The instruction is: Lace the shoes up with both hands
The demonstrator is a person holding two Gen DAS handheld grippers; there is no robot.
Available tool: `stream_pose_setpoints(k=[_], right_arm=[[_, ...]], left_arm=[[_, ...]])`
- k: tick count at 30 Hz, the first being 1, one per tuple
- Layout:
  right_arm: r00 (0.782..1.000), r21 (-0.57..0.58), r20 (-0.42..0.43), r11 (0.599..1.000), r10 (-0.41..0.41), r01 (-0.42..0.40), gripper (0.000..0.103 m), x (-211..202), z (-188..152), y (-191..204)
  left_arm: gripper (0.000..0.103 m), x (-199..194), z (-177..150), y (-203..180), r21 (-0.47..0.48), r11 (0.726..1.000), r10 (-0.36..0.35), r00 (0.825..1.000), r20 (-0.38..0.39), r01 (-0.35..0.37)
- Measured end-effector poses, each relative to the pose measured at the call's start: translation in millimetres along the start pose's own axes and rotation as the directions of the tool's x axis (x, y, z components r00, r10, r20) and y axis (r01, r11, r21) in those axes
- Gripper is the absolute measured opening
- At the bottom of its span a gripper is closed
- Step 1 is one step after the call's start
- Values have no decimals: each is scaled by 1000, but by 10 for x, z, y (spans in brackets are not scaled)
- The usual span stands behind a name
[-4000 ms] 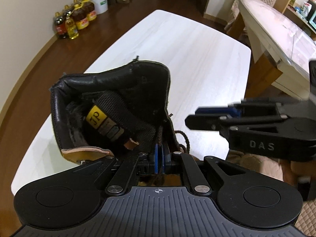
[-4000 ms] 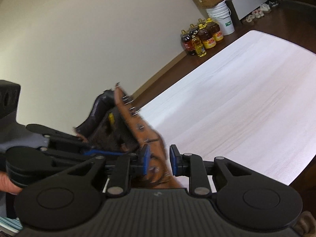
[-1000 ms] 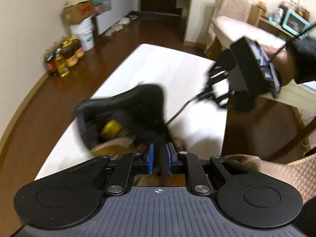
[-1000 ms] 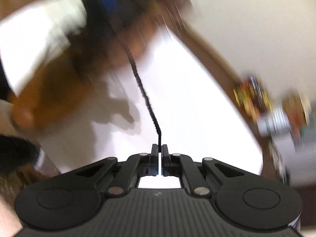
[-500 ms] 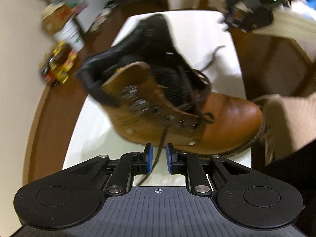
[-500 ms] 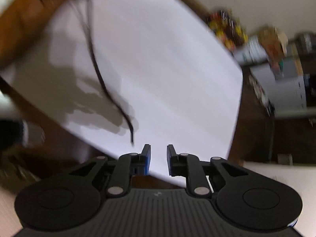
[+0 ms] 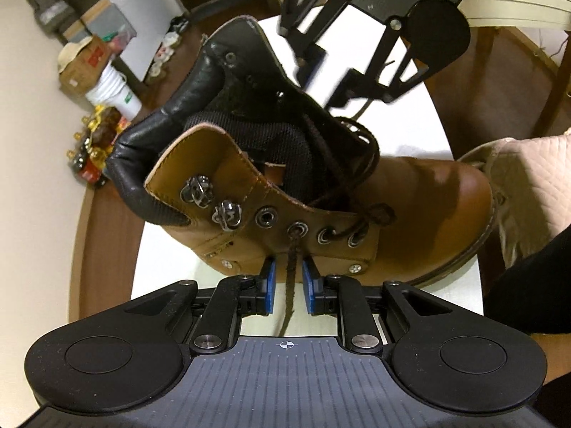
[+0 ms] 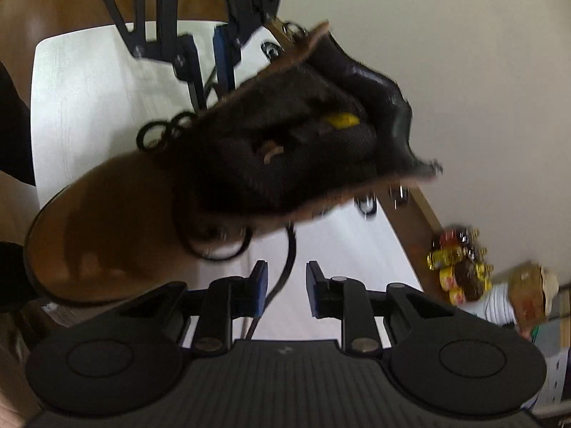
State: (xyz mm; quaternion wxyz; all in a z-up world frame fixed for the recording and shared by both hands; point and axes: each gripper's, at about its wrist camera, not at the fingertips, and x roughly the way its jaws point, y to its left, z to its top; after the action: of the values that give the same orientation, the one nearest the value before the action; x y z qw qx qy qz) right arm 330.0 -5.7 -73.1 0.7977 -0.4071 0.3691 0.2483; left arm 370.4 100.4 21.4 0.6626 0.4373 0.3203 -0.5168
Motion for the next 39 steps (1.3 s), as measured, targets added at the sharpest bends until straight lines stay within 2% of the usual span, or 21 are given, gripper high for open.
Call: stream_pose_setpoints(k=[2,5,7,9,13,18,24,29,34,37,39], right_arm=[[999,85,-14,996,40,-39,3,-24,-46,-71],[991,251,-127,968,43,-10,2,-40,-326,-183],[970,349,-234,937,68,19,2,-44,-694,-222],[956,385,-273,923,105,8,2,-98,-841,-152],[949,407,-269,912,167,-45,2,-147,-828,21],[936,448,-256,888,241,-106,2,-59,-852,77],[927,469,-241,871,287,-148,2,-126,-792,242],[914,497,-215,844,344,-201,2,-62,-717,143],[915,531,-210,826,344,-189,2,-157,-721,-23],[907,585,-187,784,377,-206,2,-250,-746,-109],[890,665,-113,699,442,-263,2,-346,-724,-222]], left_arm=[[4,-35,-16,32,-47,999,-13,1000,-5,12],[3,-98,-131,50,-117,992,-45,998,-32,41],[3,-102,-212,-4,-157,984,-93,994,-52,84],[3,-108,-207,-149,-149,979,-151,987,-50,142],[2,-85,-167,-229,-129,976,-185,981,-53,177],[2,-44,-171,-446,-25,962,-272,958,-93,271],[2,-3,-160,-487,-41,958,-285,954,-89,282],[2,11,-176,-550,-48,957,-289,953,-90,286],[2,-39,-161,-425,-118,958,-272,960,-70,263],[2,-79,-192,-406,-142,959,-259,963,-74,247],[3,-70,-203,-393,-167,957,-253,965,-74,238]])
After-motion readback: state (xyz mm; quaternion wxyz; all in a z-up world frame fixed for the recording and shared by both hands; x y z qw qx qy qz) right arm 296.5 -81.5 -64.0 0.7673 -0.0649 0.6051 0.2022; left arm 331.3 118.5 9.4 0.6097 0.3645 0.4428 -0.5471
